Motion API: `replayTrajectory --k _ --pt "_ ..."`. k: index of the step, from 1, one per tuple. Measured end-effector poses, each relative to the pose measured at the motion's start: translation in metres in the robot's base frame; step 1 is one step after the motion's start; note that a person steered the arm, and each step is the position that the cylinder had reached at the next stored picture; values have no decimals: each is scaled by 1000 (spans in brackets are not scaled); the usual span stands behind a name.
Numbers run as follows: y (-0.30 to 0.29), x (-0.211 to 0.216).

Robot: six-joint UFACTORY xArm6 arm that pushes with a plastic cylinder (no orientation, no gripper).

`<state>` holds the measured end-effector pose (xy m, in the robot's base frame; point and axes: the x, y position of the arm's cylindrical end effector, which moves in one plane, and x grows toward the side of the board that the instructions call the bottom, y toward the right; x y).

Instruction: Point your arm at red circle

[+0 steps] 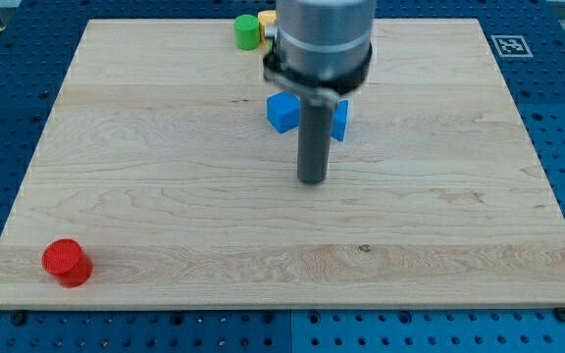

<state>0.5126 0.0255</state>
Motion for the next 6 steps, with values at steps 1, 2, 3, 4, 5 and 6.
replayTrajectory --k 1,2,3,4,5,6 --pt "-21 74" --pt "-63 106" --pt "-68 105" --pt "-79 79" --pt "-138 64" --pt "-226 64"
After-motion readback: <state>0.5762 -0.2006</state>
